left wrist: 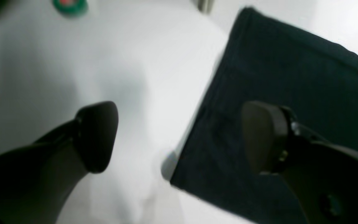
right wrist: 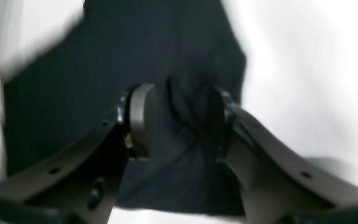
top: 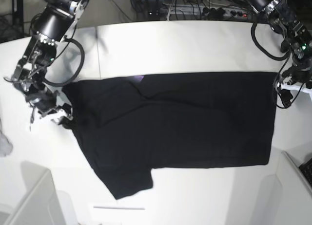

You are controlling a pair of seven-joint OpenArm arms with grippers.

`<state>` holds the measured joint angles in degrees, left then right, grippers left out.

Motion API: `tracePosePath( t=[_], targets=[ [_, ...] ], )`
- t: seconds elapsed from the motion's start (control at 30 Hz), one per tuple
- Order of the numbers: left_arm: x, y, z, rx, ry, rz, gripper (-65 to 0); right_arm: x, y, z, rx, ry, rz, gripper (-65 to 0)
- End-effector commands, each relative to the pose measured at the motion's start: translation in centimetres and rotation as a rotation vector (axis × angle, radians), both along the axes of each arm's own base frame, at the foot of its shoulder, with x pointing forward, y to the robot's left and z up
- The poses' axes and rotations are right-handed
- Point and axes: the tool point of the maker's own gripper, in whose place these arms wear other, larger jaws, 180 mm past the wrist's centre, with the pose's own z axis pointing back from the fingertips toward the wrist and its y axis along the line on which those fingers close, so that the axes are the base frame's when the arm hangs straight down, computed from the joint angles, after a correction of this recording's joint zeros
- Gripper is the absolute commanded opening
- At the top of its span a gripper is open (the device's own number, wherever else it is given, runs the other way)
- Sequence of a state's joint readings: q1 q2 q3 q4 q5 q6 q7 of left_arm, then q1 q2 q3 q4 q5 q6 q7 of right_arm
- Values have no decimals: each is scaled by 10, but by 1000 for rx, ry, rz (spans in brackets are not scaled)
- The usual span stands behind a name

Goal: Fold the T-shirt properly
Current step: 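Lower the shirt and release both grippers, lifting them away, then regrasp the collar-side corners with both grippers and pull the shirt toward the robot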

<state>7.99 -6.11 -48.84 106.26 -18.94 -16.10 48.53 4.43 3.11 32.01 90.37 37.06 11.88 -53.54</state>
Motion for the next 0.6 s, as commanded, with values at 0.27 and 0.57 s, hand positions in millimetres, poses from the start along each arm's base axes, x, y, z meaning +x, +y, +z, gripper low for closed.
tracePosePath(
  t=[0.27,0.57],
  targets=[
    [-61,1,-29,-193,-40,49,-48,-59,1,21,-40,-110,-173,-384],
    [-61,-2,-83,-366,-7,109,-48,-93,10,-29,18,27,-198,-384]
  ],
)
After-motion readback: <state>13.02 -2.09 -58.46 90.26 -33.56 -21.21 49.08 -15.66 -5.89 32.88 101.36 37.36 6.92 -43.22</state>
